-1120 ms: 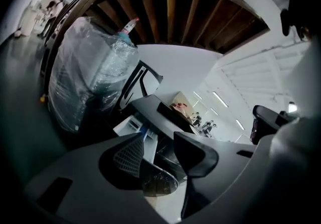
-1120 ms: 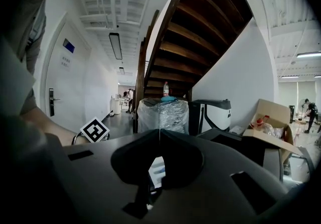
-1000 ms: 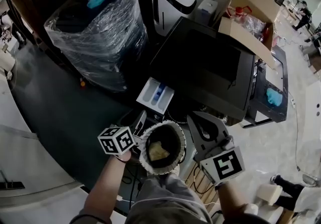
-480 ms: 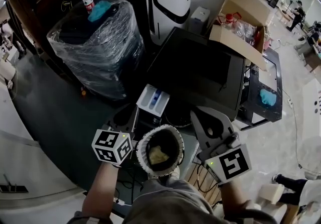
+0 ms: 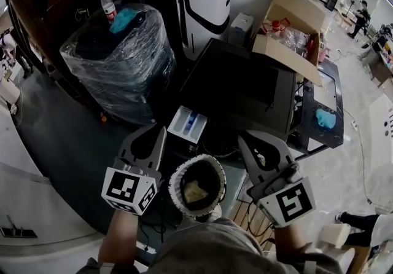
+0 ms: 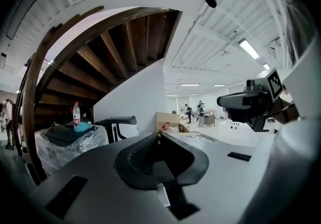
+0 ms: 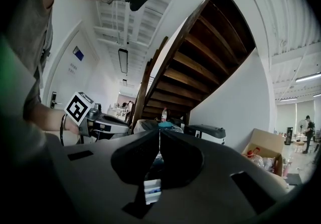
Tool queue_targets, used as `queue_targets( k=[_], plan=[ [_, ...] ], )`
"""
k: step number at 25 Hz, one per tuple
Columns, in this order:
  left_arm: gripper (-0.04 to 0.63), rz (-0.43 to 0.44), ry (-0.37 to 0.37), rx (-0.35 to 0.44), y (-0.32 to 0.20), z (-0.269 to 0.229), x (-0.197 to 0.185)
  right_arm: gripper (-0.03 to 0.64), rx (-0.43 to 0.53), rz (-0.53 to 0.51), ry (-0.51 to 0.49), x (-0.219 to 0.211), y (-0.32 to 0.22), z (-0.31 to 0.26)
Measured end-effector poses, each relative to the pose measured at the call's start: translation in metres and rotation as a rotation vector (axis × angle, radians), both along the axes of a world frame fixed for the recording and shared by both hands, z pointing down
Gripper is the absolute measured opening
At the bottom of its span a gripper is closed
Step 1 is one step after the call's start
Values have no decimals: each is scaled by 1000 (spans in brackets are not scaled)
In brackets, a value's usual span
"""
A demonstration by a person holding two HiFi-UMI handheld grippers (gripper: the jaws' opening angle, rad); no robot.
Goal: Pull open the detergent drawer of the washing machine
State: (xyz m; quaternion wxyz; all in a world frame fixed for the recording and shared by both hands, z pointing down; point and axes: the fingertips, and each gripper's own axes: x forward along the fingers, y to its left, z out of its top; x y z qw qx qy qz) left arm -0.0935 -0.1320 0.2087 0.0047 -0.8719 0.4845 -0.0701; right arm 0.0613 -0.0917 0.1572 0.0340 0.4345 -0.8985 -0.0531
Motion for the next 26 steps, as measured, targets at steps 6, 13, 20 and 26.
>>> queue_targets(
  k=[6, 13, 20, 26],
  plan=[
    [28, 38, -62, 46, 21, -18, 11, 32, 36, -5, 7, 3, 17, -11],
    [26, 43, -28, 40, 46, -26, 14, 32, 28, 15, 3, 15, 38, -12],
    [26, 43, -42, 42, 59, -28, 19, 32, 8, 21, -16, 22, 45, -8],
    [26, 33, -44, 50, 62, -30, 22, 32, 14, 5, -6, 19, 47, -8]
  ],
)
